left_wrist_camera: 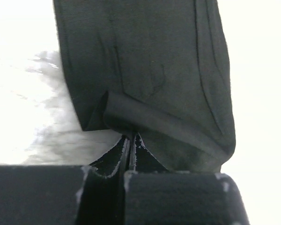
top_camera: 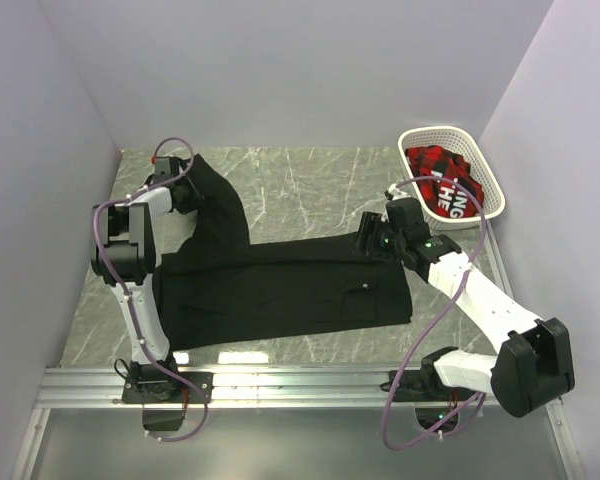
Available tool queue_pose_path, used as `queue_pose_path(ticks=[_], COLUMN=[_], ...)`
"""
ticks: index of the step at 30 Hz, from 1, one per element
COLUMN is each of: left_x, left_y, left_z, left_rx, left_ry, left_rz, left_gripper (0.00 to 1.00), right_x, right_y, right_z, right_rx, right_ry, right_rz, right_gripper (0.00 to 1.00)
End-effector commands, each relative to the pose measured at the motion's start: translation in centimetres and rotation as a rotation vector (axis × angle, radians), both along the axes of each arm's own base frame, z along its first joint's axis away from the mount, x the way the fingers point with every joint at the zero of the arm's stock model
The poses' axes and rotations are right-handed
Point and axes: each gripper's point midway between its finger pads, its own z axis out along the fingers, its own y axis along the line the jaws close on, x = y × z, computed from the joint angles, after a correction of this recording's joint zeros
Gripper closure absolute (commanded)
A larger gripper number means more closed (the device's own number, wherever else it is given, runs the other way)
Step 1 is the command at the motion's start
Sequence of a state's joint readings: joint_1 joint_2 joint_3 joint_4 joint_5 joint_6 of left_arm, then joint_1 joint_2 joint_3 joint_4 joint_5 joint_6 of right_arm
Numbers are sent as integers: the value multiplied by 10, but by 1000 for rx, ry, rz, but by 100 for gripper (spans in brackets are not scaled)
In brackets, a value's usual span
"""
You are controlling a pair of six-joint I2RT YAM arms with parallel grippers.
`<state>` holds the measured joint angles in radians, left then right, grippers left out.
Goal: Fold and stack the long sleeve shirts
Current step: Fold the shirt
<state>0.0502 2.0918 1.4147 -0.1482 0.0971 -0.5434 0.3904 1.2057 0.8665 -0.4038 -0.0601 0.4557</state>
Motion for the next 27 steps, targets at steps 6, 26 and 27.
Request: queue_pose_path(ticks=[6,26,27], left_x=[-3,-199,-211], left_y=[-35,-122,-127], left_z=[58,140,140], left_rx=[-53,-293,-323], left_ry=[-95,-48,-40], left_rz=[-81,-360,-392], left_gripper=[100,99,100], right_x=[5,5,6], right_y=[-2,-6,-5], right_z=[15,61,62], right_rx=[0,37,40], right_ry=[-64,-253,-255], right_rz=[-21,-2,0], right_gripper=[27,30,30])
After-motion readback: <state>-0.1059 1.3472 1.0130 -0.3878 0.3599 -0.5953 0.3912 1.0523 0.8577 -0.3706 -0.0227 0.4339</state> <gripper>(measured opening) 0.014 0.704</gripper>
